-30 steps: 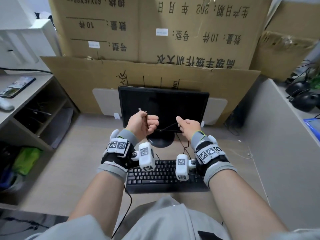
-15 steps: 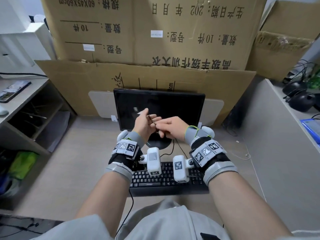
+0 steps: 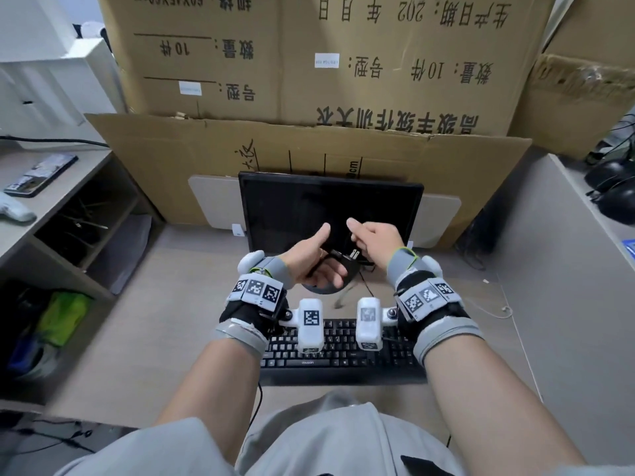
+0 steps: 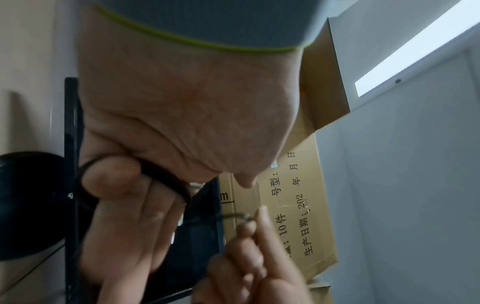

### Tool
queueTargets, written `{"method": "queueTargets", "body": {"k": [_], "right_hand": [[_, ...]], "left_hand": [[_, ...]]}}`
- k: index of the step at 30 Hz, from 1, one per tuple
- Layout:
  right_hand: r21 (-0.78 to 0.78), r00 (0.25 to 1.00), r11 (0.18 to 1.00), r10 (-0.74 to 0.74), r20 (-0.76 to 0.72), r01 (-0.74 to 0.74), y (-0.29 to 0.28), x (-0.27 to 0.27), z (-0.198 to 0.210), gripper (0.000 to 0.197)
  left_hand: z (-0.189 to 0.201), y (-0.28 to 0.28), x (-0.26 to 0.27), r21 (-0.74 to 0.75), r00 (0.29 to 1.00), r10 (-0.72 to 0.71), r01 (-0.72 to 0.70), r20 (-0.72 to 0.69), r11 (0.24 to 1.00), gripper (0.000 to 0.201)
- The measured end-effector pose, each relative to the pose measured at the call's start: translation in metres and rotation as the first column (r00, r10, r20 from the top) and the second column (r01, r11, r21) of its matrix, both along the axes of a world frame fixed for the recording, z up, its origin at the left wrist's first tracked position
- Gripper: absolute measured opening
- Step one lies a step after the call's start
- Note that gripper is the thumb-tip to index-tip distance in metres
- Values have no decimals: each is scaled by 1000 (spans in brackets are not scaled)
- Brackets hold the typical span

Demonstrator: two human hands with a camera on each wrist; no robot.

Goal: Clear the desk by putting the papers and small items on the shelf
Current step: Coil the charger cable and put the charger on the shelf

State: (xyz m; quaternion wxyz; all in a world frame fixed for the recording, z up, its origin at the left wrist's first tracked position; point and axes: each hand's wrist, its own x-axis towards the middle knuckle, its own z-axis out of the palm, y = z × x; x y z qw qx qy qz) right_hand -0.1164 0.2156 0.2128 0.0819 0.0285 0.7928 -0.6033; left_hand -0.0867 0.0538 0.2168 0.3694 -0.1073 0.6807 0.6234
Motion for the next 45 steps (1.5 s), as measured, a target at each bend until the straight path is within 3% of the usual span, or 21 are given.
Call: {"method": "queueTargets", "body": {"k": [3, 6, 9, 10, 12, 14, 16, 18, 20, 23, 26, 28, 29, 31, 33, 36, 39, 40, 42, 45], "right_hand": [[-123, 960, 952, 280, -4, -279, -14, 2, 17, 27], [-74, 877, 879, 476, 66, -472, -24, 8, 0, 17], [18, 798, 820, 551, 245, -572, -21, 16, -29, 22], [69, 793, 816, 534, 293, -575, -18, 18, -35, 20], [203, 891, 887, 352, 287, -416, -8, 16, -44, 19], [260, 986, 960, 69, 150, -107, 3, 5, -44, 30], [197, 998, 979, -61, 21, 56, 7, -6, -34, 39], [27, 1000, 999, 18, -21, -18, -1, -8, -17, 40], [-88, 977, 973, 215, -13, -215, -12, -2, -2, 34], [-43, 900, 901, 434, 32, -432, -20, 8, -1, 20], [15, 815, 832, 541, 207, -555, -10, 13, -23, 28], [38, 814, 850, 490, 312, -526, -3, 16, -35, 27], [70, 854, 886, 417, 311, -458, 0, 15, -39, 30], [161, 956, 963, 177, 232, -217, 6, 5, -40, 32], [203, 993, 979, 7, 118, -31, 10, -5, -31, 39], [-12, 995, 995, 96, 24, -96, 1, -8, -10, 36], [-226, 959, 936, 282, 26, -269, -12, 2, 10, 28], [-254, 940, 913, 340, 40, -319, -15, 2, 10, 31], [-217, 879, 880, 456, 139, -422, -19, 3, 8, 43], [-163, 782, 849, 527, 333, -503, -24, 9, -3, 51]], "left_hand": [[-2, 5, -11, 216, 976, 217, -209, -10, 954, 86], [4, -1, -24, 321, 873, 488, -463, 0, 827, 84], [12, -11, -29, 352, 866, 500, -463, -15, 813, 94], [13, -15, -29, 353, 878, 477, -439, -26, 826, 98], [12, -19, -26, 304, 920, 390, -363, -34, 881, 103], [10, -17, -19, 175, 964, 258, -244, -62, 954, 103], [8, -10, -12, 42, 985, 151, -148, -81, 988, 101], [7, -1, -8, -34, 992, 87, -90, -93, 995, 101], [2, 5, -11, -42, 984, 119, -125, -136, 991, 95], [-5, -1, -22, 58, 921, 356, -351, -155, 934, 92], [3, -7, -29, 226, 867, 487, -456, -106, 861, 95], [13, -9, -26, 260, 888, 448, -411, -100, 874, 99], [15, -11, -24, 266, 908, 408, -373, -90, 889, 100], [11, -13, -19, 192, 952, 293, -272, -93, 943, 96], [4, -13, -13, 83, 978, 183, -175, -100, 981, 95], [4, -6, -9, -7, 993, 89, -90, -75, 996, 102], [5, 5, -11, 57, 997, 30, -26, -77, 998, 98], [5, 7, -11, 106, 994, 66, -57, -83, 993, 94], [5, 7, -16, 194, 962, 264, -248, -62, 949, 93], [10, -1, -27, 356, 853, 521, -481, -21, 801, 91]]}}
